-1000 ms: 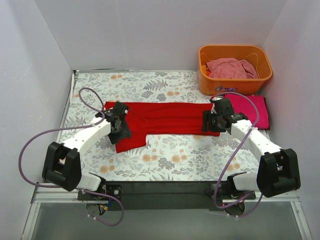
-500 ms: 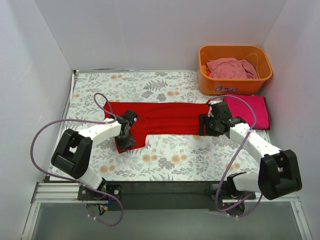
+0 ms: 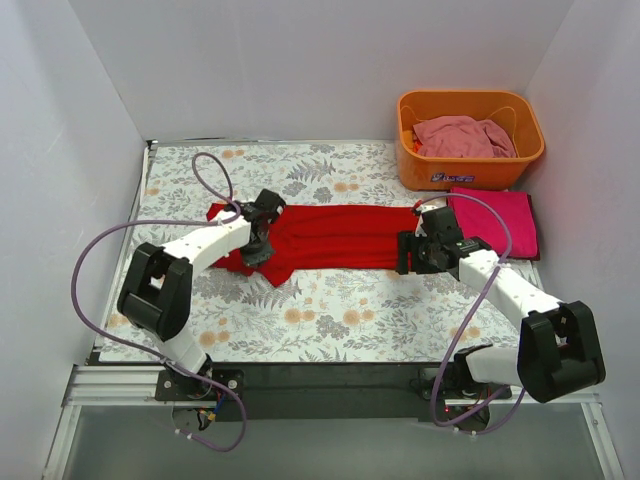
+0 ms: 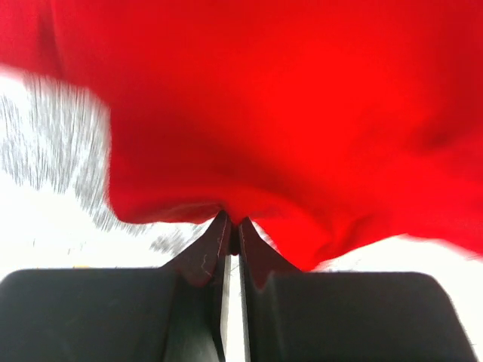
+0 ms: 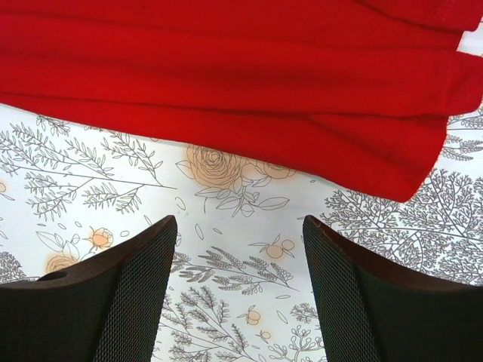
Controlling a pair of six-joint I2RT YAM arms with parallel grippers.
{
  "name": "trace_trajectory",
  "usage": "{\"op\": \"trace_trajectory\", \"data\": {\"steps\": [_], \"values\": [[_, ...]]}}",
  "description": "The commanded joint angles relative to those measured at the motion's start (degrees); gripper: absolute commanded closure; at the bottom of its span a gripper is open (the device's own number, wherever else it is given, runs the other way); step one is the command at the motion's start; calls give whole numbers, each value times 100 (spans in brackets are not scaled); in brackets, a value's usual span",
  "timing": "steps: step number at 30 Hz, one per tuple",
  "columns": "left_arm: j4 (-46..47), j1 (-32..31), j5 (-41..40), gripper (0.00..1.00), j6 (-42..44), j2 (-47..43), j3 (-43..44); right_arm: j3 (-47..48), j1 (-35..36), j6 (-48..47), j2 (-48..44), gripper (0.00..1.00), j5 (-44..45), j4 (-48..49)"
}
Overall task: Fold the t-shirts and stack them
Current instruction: Fold the tshirt
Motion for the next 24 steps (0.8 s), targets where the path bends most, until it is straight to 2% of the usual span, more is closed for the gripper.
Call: {"op": "trace_trajectory", "data": {"steps": [1,10,18,21,24], "values": [[12,159,-700,100,388,281,961,-68,49,-88,-224,26,179,99],[170,590,-999,100,1179,1494,2806,-139,110,-212,-382,27,82,29],[538,704,-1070,100,1426,2232,3591,-16,181,-282,-216,27,-164,107],[653,749,-1026,96,1443,2443,3758,81,190,-299,-75,28,-164,152],[609,766,-1061,86,1434,2610,3828,177,198,-282,48,28,-103,178]]}}
